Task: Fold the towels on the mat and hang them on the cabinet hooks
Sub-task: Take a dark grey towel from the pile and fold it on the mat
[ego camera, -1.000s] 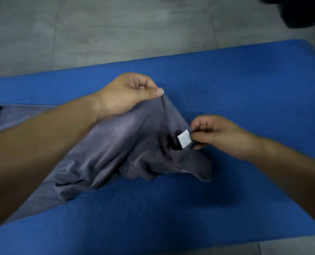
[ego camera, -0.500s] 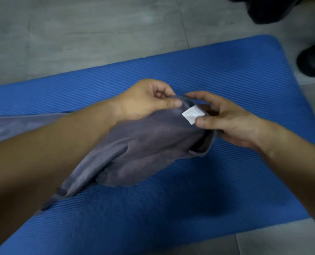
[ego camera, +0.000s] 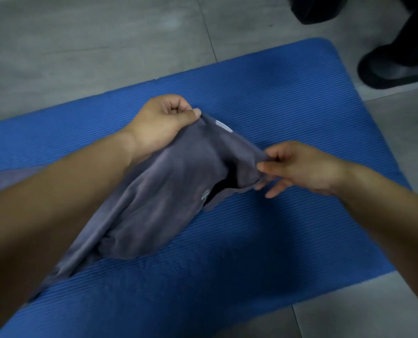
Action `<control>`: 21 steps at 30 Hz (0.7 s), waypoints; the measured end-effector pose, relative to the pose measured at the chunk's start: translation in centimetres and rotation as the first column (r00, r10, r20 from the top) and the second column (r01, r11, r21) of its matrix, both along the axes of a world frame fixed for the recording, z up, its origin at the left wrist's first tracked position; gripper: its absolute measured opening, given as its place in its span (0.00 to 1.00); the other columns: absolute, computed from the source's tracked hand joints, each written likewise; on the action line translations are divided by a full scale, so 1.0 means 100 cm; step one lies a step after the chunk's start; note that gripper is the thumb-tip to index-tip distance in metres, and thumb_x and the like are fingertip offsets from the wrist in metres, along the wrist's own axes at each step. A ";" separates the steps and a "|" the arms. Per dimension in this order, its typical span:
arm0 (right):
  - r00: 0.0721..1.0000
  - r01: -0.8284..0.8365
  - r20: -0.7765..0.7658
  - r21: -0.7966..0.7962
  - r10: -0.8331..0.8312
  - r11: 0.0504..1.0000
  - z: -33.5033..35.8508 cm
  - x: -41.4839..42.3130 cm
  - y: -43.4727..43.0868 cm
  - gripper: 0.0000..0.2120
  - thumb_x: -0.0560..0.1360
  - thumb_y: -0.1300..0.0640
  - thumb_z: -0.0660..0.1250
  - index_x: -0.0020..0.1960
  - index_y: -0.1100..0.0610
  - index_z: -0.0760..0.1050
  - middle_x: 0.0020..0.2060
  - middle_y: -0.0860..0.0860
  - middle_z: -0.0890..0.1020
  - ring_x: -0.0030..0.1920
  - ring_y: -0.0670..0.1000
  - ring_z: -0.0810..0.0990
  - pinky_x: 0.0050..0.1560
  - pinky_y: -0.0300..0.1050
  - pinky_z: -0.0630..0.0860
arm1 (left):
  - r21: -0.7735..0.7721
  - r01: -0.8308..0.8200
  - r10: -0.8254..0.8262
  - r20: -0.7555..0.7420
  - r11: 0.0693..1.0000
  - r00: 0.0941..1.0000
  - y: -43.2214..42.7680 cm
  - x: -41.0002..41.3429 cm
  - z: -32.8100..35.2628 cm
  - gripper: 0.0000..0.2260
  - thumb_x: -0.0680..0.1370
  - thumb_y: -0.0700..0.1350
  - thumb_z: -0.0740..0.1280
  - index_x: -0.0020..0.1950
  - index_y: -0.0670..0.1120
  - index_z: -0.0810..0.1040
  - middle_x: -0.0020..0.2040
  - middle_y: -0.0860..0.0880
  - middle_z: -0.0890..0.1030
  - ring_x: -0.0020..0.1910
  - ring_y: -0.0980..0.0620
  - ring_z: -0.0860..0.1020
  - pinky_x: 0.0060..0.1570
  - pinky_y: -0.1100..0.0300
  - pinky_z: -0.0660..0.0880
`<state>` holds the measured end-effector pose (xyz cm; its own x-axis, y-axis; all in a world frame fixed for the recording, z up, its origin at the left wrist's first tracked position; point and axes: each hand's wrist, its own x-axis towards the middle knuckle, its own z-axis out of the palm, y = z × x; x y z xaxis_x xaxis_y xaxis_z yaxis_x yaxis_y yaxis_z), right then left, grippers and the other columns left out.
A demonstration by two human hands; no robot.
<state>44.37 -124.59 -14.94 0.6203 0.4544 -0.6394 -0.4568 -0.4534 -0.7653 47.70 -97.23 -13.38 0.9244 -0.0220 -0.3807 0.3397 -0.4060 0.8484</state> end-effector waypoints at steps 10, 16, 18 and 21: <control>0.854 0.519 -0.068 0.183 -0.516 0.835 -0.001 0.025 -0.024 0.11 0.83 0.52 0.61 0.51 0.56 0.79 0.42 0.52 0.85 0.40 0.49 0.84 0.38 0.43 0.82 | 0.149 0.266 -0.253 -0.105 0.952 0.962 -0.006 0.009 -0.007 0.04 0.79 0.45 0.71 0.47 0.49 0.85 0.44 0.55 0.86 0.42 0.62 0.81 0.47 0.70 0.75; 0.767 0.619 0.076 0.170 -0.637 0.766 0.014 0.069 -0.022 0.10 0.80 0.57 0.68 0.40 0.56 0.76 0.31 0.49 0.81 0.31 0.46 0.79 0.31 0.40 0.76 | 0.227 0.016 -0.026 0.041 0.974 0.999 -0.017 0.038 -0.032 0.05 0.79 0.47 0.70 0.43 0.50 0.82 0.42 0.51 0.82 0.41 0.57 0.79 0.47 0.65 0.75; 0.705 0.682 0.062 0.216 -0.707 0.699 0.008 0.094 -0.016 0.02 0.79 0.60 0.68 0.48 0.57 0.80 0.39 0.50 0.85 0.39 0.48 0.84 0.40 0.44 0.81 | 0.351 -0.089 0.048 0.125 0.932 0.991 -0.020 0.057 -0.043 0.07 0.78 0.52 0.69 0.41 0.53 0.80 0.45 0.53 0.82 0.48 0.52 0.81 0.55 0.61 0.76; 0.685 0.713 0.003 0.198 -0.728 0.672 -0.012 0.112 -0.007 0.21 0.79 0.60 0.68 0.71 0.55 0.71 0.54 0.50 0.83 0.52 0.48 0.84 0.54 0.45 0.80 | 0.546 -0.206 0.100 0.218 0.812 0.971 -0.023 0.072 -0.051 0.10 0.79 0.55 0.64 0.56 0.56 0.81 0.61 0.50 0.80 0.64 0.45 0.75 0.66 0.47 0.70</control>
<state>55.58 -125.29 -16.09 0.8429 -0.0605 -0.5347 -0.5244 0.1304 -0.8414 54.87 -99.57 -18.52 0.9486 0.2935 -0.1181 0.3096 -0.7839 0.5382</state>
